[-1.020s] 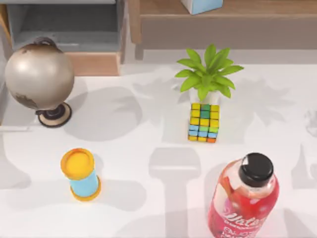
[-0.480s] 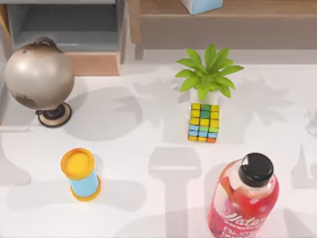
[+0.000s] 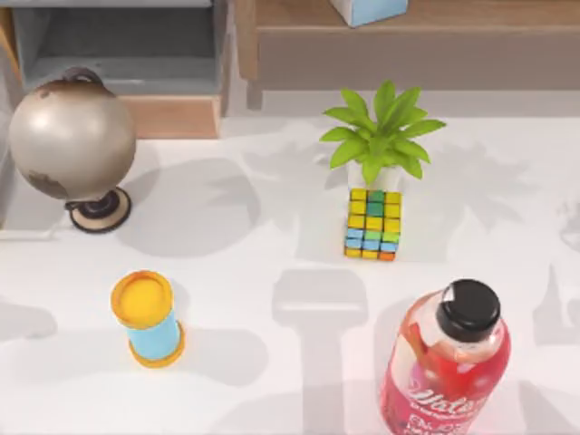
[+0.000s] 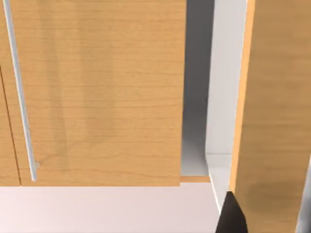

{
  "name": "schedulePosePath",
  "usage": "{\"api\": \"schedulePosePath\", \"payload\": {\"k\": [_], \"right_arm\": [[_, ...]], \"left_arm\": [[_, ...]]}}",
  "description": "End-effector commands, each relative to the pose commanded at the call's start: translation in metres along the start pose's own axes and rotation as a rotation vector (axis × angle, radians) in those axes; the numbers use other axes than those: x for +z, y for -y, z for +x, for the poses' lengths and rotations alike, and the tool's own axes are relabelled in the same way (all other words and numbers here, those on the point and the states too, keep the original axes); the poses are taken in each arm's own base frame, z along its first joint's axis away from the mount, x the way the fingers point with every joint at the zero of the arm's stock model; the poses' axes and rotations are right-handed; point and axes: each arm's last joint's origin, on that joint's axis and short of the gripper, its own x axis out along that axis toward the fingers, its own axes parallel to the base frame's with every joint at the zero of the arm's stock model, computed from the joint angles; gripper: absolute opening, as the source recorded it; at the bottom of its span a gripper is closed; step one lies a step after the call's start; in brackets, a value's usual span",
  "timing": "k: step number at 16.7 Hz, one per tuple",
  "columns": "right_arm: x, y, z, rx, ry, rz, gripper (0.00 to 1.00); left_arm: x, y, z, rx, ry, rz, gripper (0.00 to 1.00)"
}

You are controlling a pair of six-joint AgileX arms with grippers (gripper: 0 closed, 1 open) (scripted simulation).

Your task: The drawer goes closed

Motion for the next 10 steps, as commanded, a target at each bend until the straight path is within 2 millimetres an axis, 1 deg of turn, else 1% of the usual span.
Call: {"api": "schedulePosePath", "payload": {"k": [1,2,9,10], "right_arm": [[0.0,0.0,0.0,0.0,0.0,0.0,1.0],[0.0,0.0,0.0,0.0,0.0,0.0,1.0],[0.0,0.0,0.0,0.0,0.0,0.0,1.0],[0.0,0.0,0.0,0.0,0.0,0.0,1.0]], "left_arm": [[0.0,0.0,0.0,0.0,0.0,0.0,0.02],[0.0,0.0,0.0,0.0,0.0,0.0,0.0],[0.0,0.0,0.0,0.0,0.0,0.0,0.0],[-0.0004,0.0039,-0.0007,-0.016,-0.002,-0.016,0.0]]}}
